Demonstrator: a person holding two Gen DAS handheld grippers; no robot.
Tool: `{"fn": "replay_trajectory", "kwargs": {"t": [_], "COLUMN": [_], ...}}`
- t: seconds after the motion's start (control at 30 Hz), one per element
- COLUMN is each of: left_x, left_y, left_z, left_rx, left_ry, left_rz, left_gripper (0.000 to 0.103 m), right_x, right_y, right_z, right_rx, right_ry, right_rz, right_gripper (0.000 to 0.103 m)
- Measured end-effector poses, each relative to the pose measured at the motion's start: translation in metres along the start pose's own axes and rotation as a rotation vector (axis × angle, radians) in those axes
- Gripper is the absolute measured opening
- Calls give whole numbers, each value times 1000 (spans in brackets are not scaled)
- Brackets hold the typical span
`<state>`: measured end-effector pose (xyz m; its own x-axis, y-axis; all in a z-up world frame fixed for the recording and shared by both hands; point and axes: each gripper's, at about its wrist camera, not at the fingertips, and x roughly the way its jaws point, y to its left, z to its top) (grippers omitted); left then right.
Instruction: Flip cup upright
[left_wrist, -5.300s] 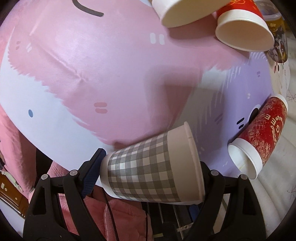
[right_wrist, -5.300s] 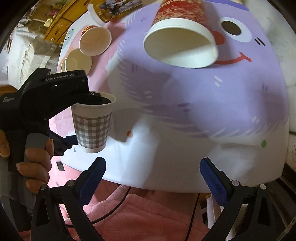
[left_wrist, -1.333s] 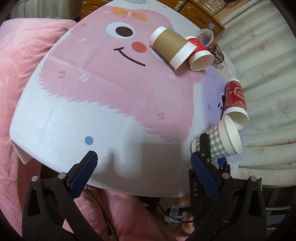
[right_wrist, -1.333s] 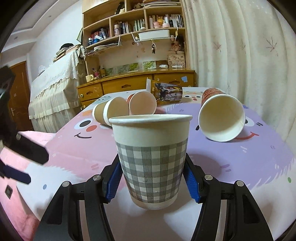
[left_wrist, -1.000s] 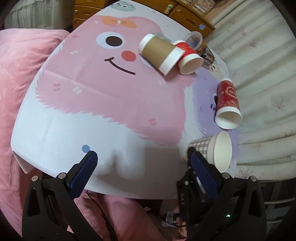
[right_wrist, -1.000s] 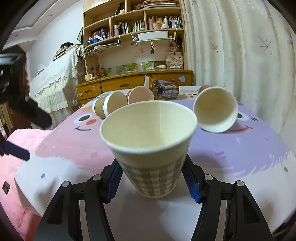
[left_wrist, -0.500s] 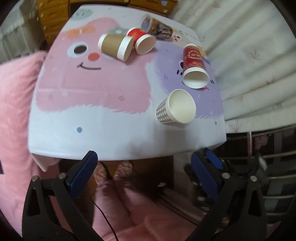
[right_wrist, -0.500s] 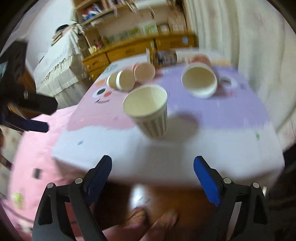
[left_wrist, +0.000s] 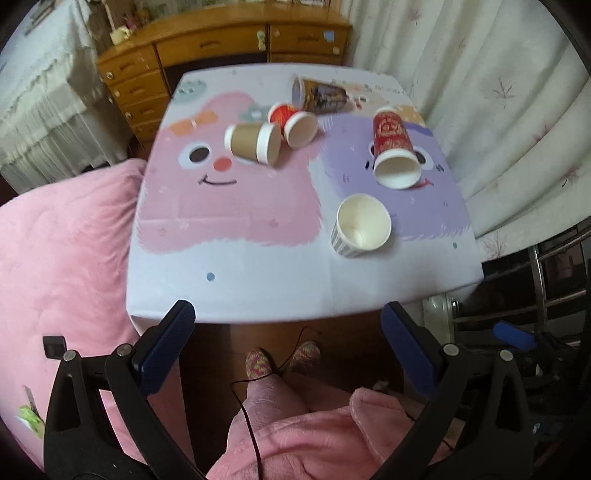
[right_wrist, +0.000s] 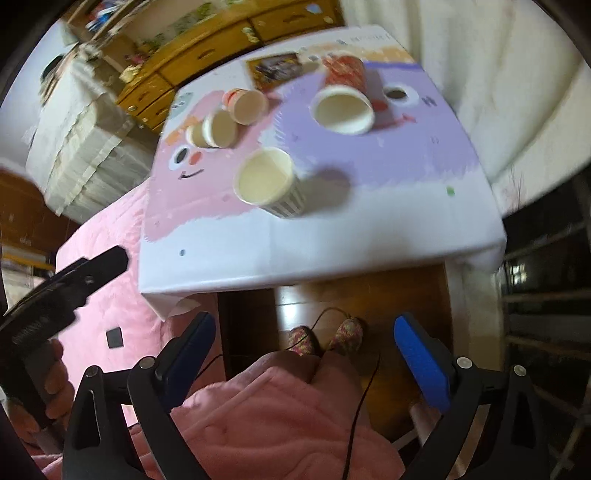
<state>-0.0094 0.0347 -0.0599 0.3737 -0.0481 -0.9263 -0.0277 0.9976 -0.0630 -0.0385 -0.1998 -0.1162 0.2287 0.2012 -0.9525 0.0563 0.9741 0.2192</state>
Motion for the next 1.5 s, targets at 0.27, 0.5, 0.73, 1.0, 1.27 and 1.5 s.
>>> {"fn": "replay_trajectory", "kwargs": {"t": [0.27, 0.5, 0.73, 1.0, 1.27, 1.5], "left_x": [-44, -62, -63, -58, -52, -48], "left_y": [-11, -9, -4, 4, 8, -1], "left_z": [2, 5, 8, 13, 12, 13], "left_rx": [-38, -73, -86, -95, -75, -36], "left_ry": [-190, -314, -351, -351, -339, -322], "left_rz": [84, 100, 128, 138, 132, 110], "left_gripper": [100, 101, 102, 102, 102, 102], "right_x": [-46, -76, -78, -71, -63, -62], "right_y": [42, 57, 61, 68, 75, 70], "right_z": [15, 25, 32, 36, 40, 34], "right_rx": [-108, -112, -111, -122, -118, -100], "right_ry": [-191, -336, -374, -385, -367, -353], "right_rz": [-62, -71, -83, -77, -79, -85], "right_gripper": [103, 103, 103, 103, 103, 103]}}
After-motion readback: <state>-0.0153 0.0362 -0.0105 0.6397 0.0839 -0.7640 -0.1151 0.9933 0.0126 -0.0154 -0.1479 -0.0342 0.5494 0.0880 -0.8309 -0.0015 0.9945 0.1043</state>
